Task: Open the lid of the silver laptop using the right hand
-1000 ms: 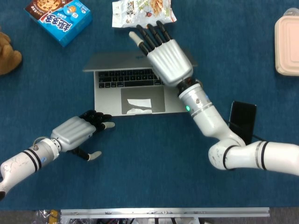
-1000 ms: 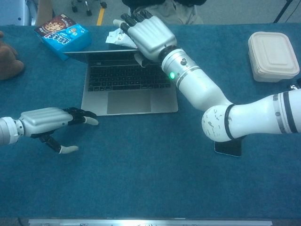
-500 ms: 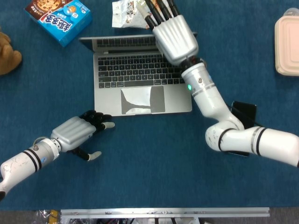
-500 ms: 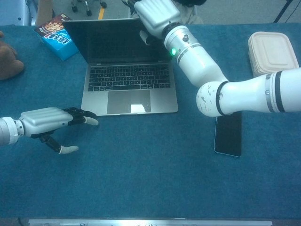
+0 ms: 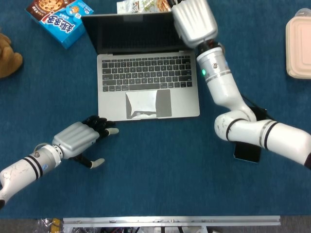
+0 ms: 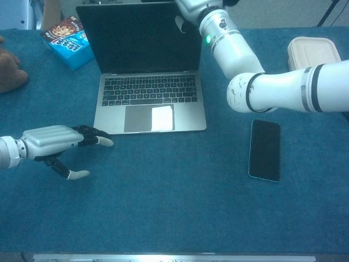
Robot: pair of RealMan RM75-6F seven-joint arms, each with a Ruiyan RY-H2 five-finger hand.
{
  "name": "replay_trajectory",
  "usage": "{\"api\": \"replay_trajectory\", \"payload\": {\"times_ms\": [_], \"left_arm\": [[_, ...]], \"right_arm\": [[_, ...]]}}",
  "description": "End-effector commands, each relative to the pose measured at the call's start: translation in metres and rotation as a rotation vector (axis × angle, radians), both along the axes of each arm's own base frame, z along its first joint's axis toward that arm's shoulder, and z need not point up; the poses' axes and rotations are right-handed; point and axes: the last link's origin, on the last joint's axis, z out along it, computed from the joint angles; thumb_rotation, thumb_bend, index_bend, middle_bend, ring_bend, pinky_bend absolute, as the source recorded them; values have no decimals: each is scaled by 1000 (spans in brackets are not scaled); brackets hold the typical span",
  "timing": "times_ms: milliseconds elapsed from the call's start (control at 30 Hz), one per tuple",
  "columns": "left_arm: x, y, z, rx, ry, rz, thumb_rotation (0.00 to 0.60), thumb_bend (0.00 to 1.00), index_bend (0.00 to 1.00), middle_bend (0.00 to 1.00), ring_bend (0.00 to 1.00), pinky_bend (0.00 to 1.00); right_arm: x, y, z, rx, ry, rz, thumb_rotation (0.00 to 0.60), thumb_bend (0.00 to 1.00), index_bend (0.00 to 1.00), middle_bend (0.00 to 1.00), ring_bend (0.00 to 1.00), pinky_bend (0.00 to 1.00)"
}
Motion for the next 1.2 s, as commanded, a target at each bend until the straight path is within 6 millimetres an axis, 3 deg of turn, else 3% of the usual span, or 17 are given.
{"api": "replay_trajectory", "payload": {"times_ms": [33, 433, 600, 833, 1000, 1100, 1200], "left_arm": [[0, 0, 0, 2, -1, 1, 369, 342, 0, 0, 0, 0], [1, 0, 0, -2, 6, 0, 369, 342, 0, 0, 0, 0], [3, 2, 7, 22, 1, -10, 369, 342, 0, 0, 0, 0], [6, 7, 43, 130, -6, -14, 367, 342, 0, 0, 0, 0], [2, 9, 75, 251, -23, 16, 368, 342, 0, 0, 0, 0], [-5, 8, 97, 348, -32, 50, 374, 342, 0, 0, 0, 0], [-15, 4, 116, 454, -55, 85, 510, 342, 0, 0, 0, 0]], "right_arm": [[-3, -7, 4, -16, 0, -20, 600, 391, 0, 0, 0, 14], [-19, -24, 16, -52, -2, -94, 600, 391, 0, 0, 0, 14], [-10, -14, 22, -14, -80, -38, 600, 391, 0, 0, 0, 14], [-7, 12, 42, 53, -184, 25, 600, 391, 0, 0, 0, 13], [-30, 35, 62, 75, -186, 22, 600, 391, 0, 0, 0, 13], [-56, 52, 81, 64, -162, -2, 600, 391, 0, 0, 0, 13], [-86, 69, 100, 47, -139, -41, 600, 391, 0, 0, 0, 13]]}}
